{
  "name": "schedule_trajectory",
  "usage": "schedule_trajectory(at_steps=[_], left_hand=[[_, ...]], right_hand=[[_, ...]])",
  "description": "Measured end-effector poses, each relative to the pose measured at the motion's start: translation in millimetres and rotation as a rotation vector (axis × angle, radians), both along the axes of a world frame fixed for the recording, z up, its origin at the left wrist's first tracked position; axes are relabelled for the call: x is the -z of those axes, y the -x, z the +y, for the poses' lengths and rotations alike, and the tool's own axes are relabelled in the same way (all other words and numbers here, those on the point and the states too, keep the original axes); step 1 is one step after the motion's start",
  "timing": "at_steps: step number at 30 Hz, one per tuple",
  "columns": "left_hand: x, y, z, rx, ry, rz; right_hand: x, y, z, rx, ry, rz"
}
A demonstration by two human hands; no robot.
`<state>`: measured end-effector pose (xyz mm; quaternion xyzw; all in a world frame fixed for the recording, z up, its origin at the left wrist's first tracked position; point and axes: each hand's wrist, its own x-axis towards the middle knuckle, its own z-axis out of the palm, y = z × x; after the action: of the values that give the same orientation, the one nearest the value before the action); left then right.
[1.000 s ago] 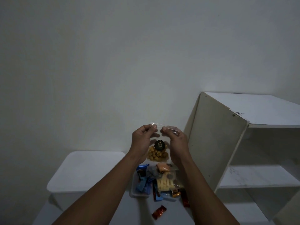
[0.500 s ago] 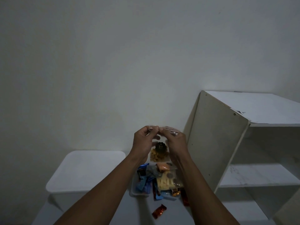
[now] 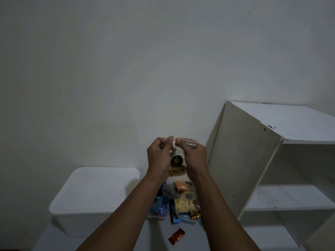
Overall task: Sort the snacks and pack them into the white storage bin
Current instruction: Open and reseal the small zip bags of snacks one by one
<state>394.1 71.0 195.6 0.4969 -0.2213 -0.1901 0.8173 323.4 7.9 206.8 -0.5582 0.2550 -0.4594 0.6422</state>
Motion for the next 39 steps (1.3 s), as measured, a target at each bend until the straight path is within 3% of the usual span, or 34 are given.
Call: schedule_trajectory(at_steps=[9,22,30,34,39], left_hand=[[-11,-5,4,-0.036,0.058,0.06],[-16,-1,3,-0.012,0.085,0.173],[-21,-4,7,0.064,0.14,0.26],[-21,-3,8,0.06,0.084,0.159],[-22,1,9,0.052,0.047,0.028]], right_hand=[[-4,-6,-1,0.033,-0.029,-0.051],[-13,-4,7,0.056,-0.224,-0.151],[-20,5,7,0.007,-0.064,-0.136],[-21,6,10,-0.053,0.013,-0.015],[-17,7,10,-0.121,-0.078,-0.026]])
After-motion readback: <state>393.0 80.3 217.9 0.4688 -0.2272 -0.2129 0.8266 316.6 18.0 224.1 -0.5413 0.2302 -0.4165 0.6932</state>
